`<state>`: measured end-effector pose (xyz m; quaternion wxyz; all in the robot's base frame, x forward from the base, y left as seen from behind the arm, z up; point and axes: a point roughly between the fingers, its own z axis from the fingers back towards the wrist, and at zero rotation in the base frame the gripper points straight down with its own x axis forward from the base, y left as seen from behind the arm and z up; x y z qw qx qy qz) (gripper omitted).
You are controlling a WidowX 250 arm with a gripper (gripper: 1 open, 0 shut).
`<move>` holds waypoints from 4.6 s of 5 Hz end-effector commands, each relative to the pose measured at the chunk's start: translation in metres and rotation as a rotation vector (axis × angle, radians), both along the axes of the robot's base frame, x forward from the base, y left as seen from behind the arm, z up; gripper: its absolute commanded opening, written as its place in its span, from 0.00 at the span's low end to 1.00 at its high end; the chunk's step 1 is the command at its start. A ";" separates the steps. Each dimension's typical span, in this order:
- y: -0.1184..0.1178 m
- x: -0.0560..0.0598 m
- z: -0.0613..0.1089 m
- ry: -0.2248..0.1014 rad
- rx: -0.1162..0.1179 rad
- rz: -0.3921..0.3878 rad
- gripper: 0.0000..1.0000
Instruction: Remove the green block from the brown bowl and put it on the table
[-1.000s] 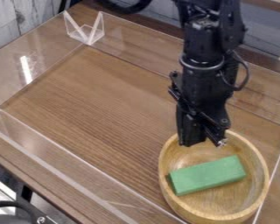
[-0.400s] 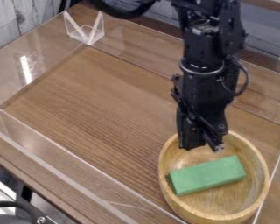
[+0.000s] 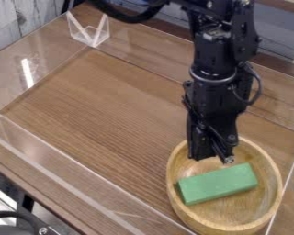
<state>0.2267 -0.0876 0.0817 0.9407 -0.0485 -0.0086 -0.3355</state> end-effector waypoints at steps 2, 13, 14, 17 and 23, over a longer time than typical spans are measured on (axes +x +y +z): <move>-0.002 0.000 0.009 -0.042 -0.003 -0.038 0.00; 0.031 0.063 0.058 -0.310 0.045 0.184 1.00; 0.033 0.067 0.058 -0.320 0.047 0.194 1.00; 0.039 0.079 0.057 -0.342 0.051 0.215 1.00; 0.047 0.093 0.045 -0.353 0.048 0.245 1.00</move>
